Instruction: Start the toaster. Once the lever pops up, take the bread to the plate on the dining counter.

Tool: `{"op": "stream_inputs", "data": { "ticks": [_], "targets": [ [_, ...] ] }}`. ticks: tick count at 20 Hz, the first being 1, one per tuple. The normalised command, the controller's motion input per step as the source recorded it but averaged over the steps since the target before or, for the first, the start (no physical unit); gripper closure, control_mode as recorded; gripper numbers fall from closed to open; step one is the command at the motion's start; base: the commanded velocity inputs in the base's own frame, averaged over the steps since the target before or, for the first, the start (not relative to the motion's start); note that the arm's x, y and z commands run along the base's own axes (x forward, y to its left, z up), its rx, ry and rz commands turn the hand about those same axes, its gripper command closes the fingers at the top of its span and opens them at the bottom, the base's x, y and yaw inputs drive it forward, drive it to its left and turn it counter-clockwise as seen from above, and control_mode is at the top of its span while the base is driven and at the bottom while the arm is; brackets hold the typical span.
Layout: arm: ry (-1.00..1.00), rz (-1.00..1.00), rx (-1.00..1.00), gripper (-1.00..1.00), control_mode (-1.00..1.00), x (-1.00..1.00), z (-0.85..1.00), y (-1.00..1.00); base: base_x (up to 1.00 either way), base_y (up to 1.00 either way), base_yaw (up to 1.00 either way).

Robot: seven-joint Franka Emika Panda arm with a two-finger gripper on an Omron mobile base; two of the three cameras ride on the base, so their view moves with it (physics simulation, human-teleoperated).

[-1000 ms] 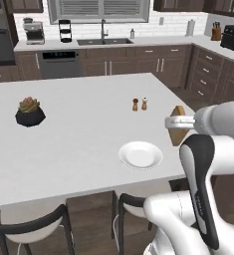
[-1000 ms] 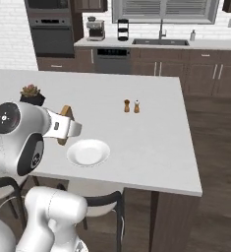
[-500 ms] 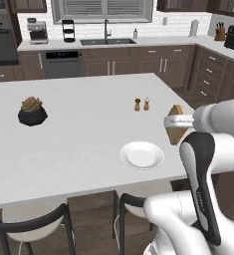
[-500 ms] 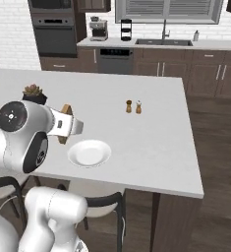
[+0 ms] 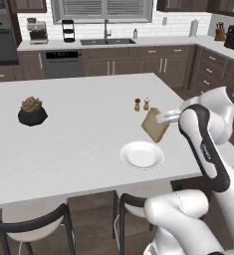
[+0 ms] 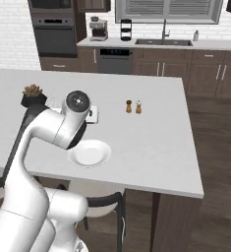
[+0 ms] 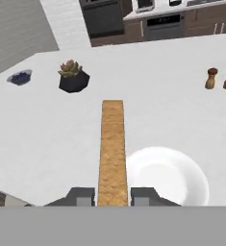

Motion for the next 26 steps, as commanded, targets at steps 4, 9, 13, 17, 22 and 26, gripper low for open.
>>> {"op": "stream_inputs", "data": {
  "ticks": [4, 9, 13, 17, 22, 26],
  "targets": [
    [0.28, 0.13, -0.01, 1.0, -1.0, 1.0, -0.57, 0.06, 0.0, 0.0, 0.0],
    [0.15, 0.09, -0.02, 1.0, -1.0, 0.68, -0.7, -0.01, 0.0, 0.0, 0.0],
    [0.04, 0.08, 0.0, 1.0, -1.0, 0.48, -0.74, -0.02, 0.0, 0.0, 0.0],
    [0.03, 0.0, 0.0, 1.0, -1.0, 0.43, -0.6, 0.0, 0.0, 0.0, 0.0],
    [0.06, 0.0, 0.0, 1.0, -1.0, 0.14, -0.5, 0.0, 0.0, 0.0, 0.0],
    [0.08, 0.0, 0.0, 1.0, -1.0, 0.0, -0.56, 0.01, 0.0, 0.0, 0.0]
  ]
}}
